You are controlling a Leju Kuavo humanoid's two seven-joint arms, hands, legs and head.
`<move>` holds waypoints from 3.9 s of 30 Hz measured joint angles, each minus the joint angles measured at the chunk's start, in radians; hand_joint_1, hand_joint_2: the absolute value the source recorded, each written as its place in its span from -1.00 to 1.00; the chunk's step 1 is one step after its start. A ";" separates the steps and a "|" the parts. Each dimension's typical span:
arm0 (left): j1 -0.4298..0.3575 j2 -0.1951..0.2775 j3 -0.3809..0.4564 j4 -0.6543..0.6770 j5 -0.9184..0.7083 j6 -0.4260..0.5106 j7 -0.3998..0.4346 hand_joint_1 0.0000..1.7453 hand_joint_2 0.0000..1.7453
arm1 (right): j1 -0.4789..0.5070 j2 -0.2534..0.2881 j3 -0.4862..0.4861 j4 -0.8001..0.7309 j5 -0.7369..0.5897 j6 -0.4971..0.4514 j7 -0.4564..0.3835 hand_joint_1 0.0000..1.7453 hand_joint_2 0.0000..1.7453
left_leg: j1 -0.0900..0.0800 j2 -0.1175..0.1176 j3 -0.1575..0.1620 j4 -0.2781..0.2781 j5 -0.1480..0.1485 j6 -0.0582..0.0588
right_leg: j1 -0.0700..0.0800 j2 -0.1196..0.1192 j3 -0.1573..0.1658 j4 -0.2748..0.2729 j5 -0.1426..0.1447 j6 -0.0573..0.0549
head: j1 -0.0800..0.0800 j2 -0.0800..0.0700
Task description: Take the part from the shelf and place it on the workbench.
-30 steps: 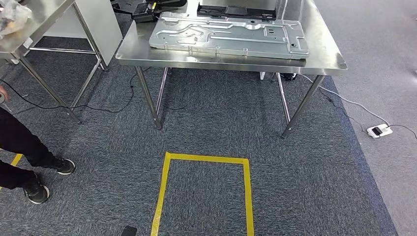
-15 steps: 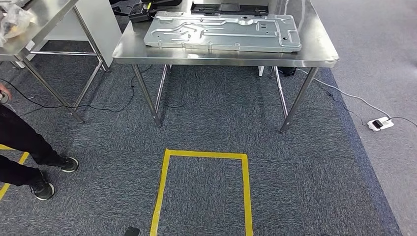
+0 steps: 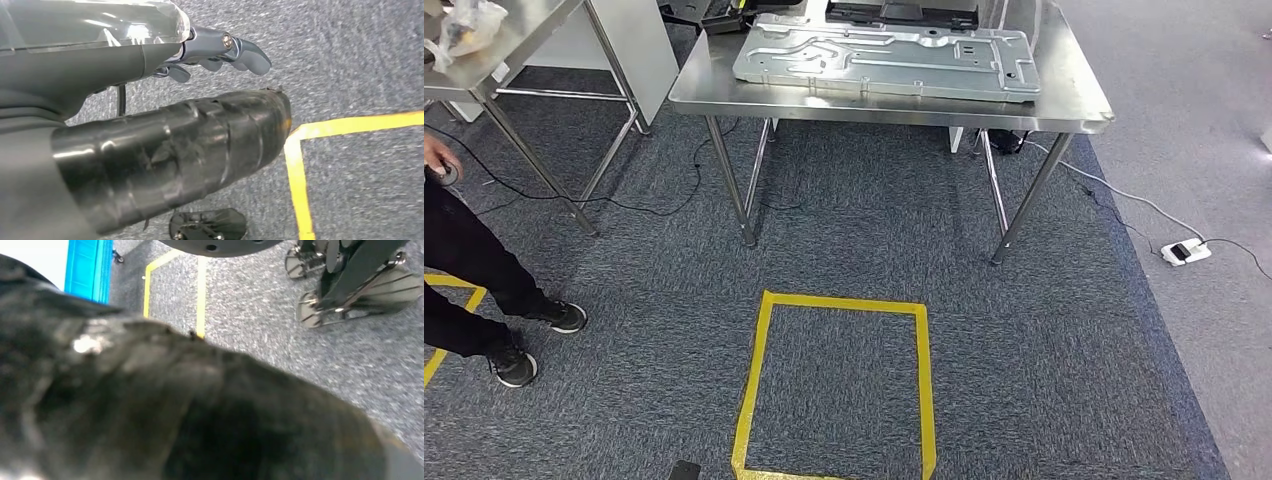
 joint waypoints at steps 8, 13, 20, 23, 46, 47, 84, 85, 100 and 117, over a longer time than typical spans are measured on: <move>0.000 0.000 0.001 0.000 0.002 0.000 -0.001 -1.00 -1.00 | 0.001 -0.001 -0.002 0.000 -0.002 0.010 -0.001 -1.00 -1.00 | -0.004 0.001 -0.037 0.039 0.002 -0.025 | -0.003 0.001 0.162 -0.235 0.077 -0.014 | -0.001 0.000; 0.000 0.000 0.001 0.000 0.002 -0.001 -0.002 -1.00 -1.00 | 0.001 -0.001 -0.007 0.000 -0.006 0.011 0.005 -1.00 -1.00 | 0.001 -0.003 -0.080 0.132 -0.062 -0.049 | -0.006 -0.002 0.154 -0.245 0.094 -0.047 | -0.001 0.000; 0.003 0.001 0.001 0.000 0.002 -0.002 -0.002 -1.00 -1.00 | 0.001 -0.001 -0.022 0.000 -0.021 0.015 0.012 -1.00 -1.00 | 0.004 -0.023 -0.076 0.169 -0.049 -0.048 | -0.003 0.016 0.143 -0.234 0.097 -0.052 | -0.001 0.000; 0.003 0.003 0.001 0.000 0.002 -0.003 -0.002 -1.00 -1.00 | -0.004 0.001 -0.023 0.000 -0.022 0.020 0.013 -1.00 -1.00 | 0.002 -0.059 -0.021 0.048 -0.020 -0.038 | -0.002 0.033 0.132 -0.228 0.102 -0.037 | -0.001 0.000; 0.003 0.003 0.002 0.000 0.004 -0.007 -0.007 -1.00 -1.00 | -0.001 0.000 -0.026 0.000 0.002 0.032 0.034 -1.00 -1.00 | 0.006 0.000 -0.130 0.288 -0.151 -0.060 | -0.006 0.010 0.137 -0.241 0.109 -0.052 | -0.002 0.000; 0.005 0.003 0.002 0.000 0.004 -0.007 -0.006 -1.00 -1.00 | 0.000 0.000 -0.026 0.000 0.005 0.033 0.037 -1.00 -1.00 | 0.006 -0.002 -0.146 0.323 -0.156 -0.061 | -0.005 0.020 0.135 -0.240 0.109 -0.052 | -0.002 0.000; 0.019 0.002 0.012 0.000 0.004 -0.020 0.001 -1.00 -1.00 | 0.011 0.012 -0.021 0.007 0.047 0.043 0.073 -1.00 -1.00 | 0.003 -0.092 -0.027 0.058 -0.020 -0.033 | 0.002 0.100 0.124 -0.224 0.111 -0.043 | -0.002 0.000; 0.018 0.002 0.013 0.000 0.004 -0.021 0.001 -1.00 -1.00 | 0.011 0.013 -0.021 0.007 0.047 0.043 0.073 -1.00 -1.00 | 0.002 -0.094 -0.025 0.054 -0.021 -0.031 | 0.000 0.111 0.120 -0.224 0.113 -0.037 | -0.002 0.000; 0.015 0.000 0.022 0.000 0.003 -0.022 0.001 -1.00 -1.00 | 0.014 0.014 -0.022 0.008 0.045 0.038 0.073 -1.00 -1.00 | -0.004 0.083 0.000 0.037 -0.031 -0.028 | 0.002 -0.048 0.128 -0.223 0.105 -0.017 | -0.001 0.000; 0.014 0.003 0.025 0.000 0.002 -0.022 0.000 -1.00 -1.00 | 0.014 0.019 -0.023 0.008 0.051 0.031 0.073 -1.00 -1.00 | 0.004 -0.084 -0.029 0.051 -0.012 -0.021 | -0.005 0.134 0.106 -0.225 0.127 -0.022 | -0.002 0.000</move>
